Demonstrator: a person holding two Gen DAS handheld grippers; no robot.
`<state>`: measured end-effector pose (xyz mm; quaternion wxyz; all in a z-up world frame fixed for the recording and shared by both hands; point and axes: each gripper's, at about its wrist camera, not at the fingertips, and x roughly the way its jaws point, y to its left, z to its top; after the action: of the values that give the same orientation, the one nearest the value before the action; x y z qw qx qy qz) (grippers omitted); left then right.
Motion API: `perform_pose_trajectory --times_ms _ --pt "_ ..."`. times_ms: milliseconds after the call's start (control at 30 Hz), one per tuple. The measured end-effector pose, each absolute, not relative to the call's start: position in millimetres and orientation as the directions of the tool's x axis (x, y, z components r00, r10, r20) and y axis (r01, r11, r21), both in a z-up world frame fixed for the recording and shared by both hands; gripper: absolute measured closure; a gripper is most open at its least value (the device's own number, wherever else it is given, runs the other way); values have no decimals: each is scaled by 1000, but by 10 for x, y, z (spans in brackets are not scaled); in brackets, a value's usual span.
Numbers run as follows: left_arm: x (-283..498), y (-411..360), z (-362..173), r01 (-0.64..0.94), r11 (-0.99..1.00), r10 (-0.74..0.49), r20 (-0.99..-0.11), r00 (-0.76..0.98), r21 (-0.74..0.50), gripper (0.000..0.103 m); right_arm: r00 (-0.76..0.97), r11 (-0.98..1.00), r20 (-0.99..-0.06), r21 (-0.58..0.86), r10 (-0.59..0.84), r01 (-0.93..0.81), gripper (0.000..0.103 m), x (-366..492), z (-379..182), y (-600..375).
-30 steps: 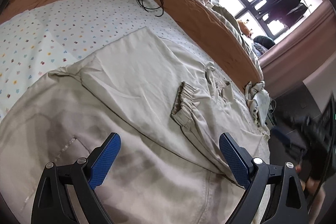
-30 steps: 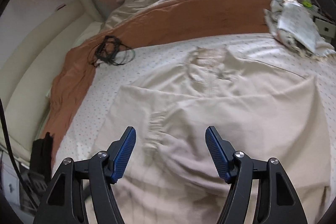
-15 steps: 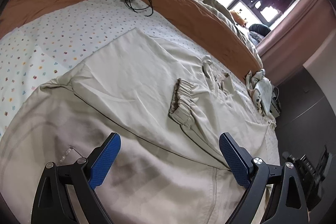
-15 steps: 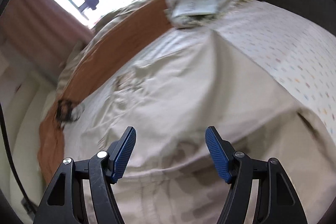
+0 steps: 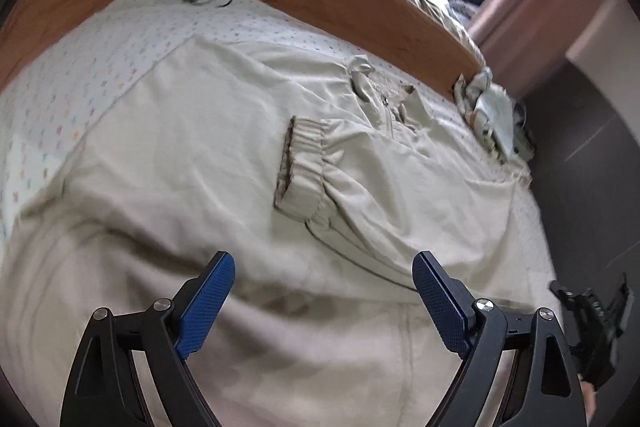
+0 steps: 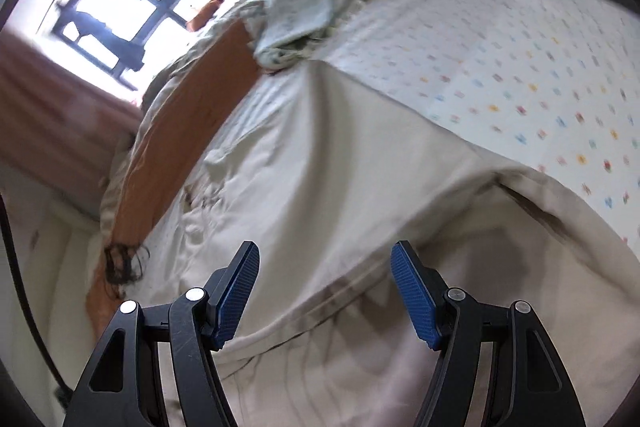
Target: Fold large clothes
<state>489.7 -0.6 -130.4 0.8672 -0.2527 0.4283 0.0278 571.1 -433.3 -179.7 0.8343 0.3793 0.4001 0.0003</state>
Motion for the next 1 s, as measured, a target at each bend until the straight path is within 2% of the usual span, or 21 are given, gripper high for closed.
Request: perform_pose_trajectory --times_ms 200,333,500,567,633,667,700,767,833,900,933,1000 --pt "5415 36 -1430 -231 912 -161 -813 560 -340 12 671 597 -676 684 305 419 34 5652 -2042 -4696" --pt "5821 135 -1618 -233 939 -110 -864 491 -252 12 673 526 -675 707 301 474 34 5639 -2199 -4880" --pt "6091 241 -1790 -263 926 -125 -876 466 -272 13 693 471 -669 719 269 511 34 5696 -2335 -4985" --pt "6178 206 -1839 -256 937 -100 -885 454 -237 21 705 467 -664 720 250 513 34 5708 -2334 -4997" --pt "6241 146 -1887 -245 947 -85 -897 434 -208 39 712 469 -663 718 233 514 34 5715 -2343 -4988" --pt "6252 108 -1907 -234 950 -91 -898 430 -208 43 717 468 -659 720 228 513 34 5728 -2346 -4992" --pt "6247 74 -1909 -222 953 -96 -897 431 -208 53 722 466 -655 722 222 511 35 5731 -2351 -4996" --pt "6216 -50 -1916 -179 972 -68 -909 411 -154 60 728 463 -652 723 213 513 43 5732 -2364 -5027" --pt "6148 -123 -1910 -142 984 -41 -920 391 -104 68 730 449 -652 725 204 522 61 5712 -2396 -5076" --pt "6055 -94 -1885 -158 982 -41 -927 372 -107 70 734 418 -648 735 204 533 73 5675 -2448 -5146" --pt "6020 -81 -1872 -166 980 -41 -930 365 -108 71 736 402 -644 742 208 536 76 5646 -2473 -5181" --pt "5917 -80 -1825 -164 982 -28 -933 358 -93 71 744 371 -630 761 223 533 78 5617 -2516 -5230"
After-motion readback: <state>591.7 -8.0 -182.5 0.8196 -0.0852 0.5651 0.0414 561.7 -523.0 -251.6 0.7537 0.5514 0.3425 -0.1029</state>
